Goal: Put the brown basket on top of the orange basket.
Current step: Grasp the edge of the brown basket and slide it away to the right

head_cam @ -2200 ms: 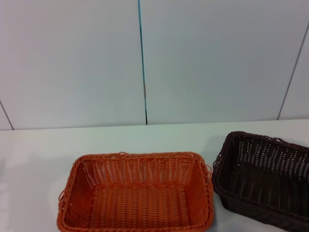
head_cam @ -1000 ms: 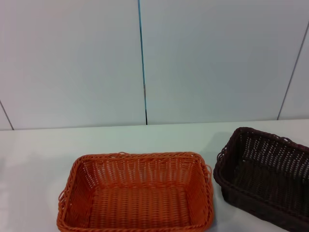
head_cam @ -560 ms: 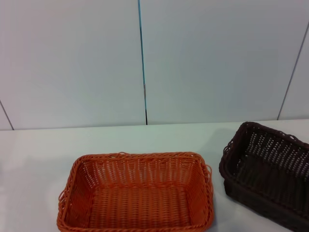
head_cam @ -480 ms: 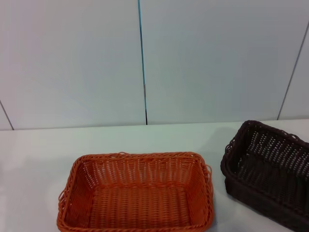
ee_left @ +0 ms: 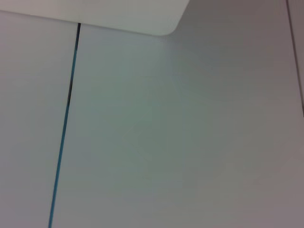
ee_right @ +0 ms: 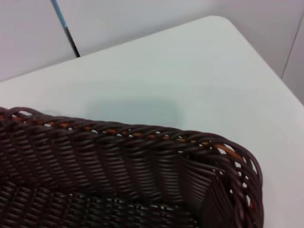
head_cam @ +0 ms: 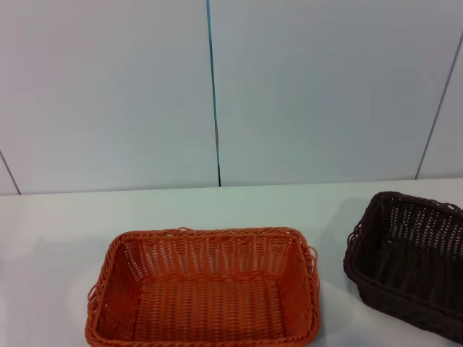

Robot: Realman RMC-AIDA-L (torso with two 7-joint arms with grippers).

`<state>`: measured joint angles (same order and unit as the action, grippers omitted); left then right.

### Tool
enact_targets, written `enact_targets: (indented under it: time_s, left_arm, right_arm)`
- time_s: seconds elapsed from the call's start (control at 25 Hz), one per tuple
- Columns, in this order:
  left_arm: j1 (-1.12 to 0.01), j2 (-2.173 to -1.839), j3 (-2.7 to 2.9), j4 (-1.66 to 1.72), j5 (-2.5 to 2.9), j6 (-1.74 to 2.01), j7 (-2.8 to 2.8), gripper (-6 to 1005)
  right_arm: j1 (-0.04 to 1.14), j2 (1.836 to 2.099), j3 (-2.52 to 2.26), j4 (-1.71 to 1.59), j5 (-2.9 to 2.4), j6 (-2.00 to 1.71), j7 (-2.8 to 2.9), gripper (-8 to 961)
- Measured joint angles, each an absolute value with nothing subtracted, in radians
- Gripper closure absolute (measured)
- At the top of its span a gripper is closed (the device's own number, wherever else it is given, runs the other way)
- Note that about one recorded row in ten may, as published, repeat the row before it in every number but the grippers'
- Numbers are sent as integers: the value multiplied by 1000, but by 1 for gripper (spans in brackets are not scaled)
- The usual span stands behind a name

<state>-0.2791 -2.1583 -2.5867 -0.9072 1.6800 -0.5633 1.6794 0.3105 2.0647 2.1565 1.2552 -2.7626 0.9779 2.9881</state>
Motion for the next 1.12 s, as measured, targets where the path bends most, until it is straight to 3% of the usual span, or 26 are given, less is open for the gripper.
enact_targets:
  time_s: [0.12,0.16,0.2,0.6,0.72,1.0,1.12]
  left_arm:
    - [-279,-2158,-2586,-902,1680,-562,1680,140]
    - [-279,-2158,-2586,-901,1680,-562,1680,140]
    - [-279,-2158,-2585,-900,1680,-562,1680,140]
    - [-278,-2160,-2563,-877,1680,-562,1678,140]
    - [-278,-2161,-2547,-865,1680,-562,1678,140]
    - [-278,-2161,-2535,-845,1680,-563,1677,140]
    - [-276,-2161,-2534,-836,1680,-563,1677,140]
  right_arm:
    - [357,2036,2197,1241,-2766,1069,2987,786]
    - [395,2009,2225,1227,-2779,1150,2986,787]
    - [395,2009,2225,1227,-2779,1150,2986,788]
    - [555,1853,2273,1168,-2930,1551,2966,798]
    - [578,1822,2276,1170,-2930,1610,2957,800]
    - [615,1781,2285,1170,-2932,1671,2947,806]
    - [625,1747,2293,1194,-2933,1726,2947,811]
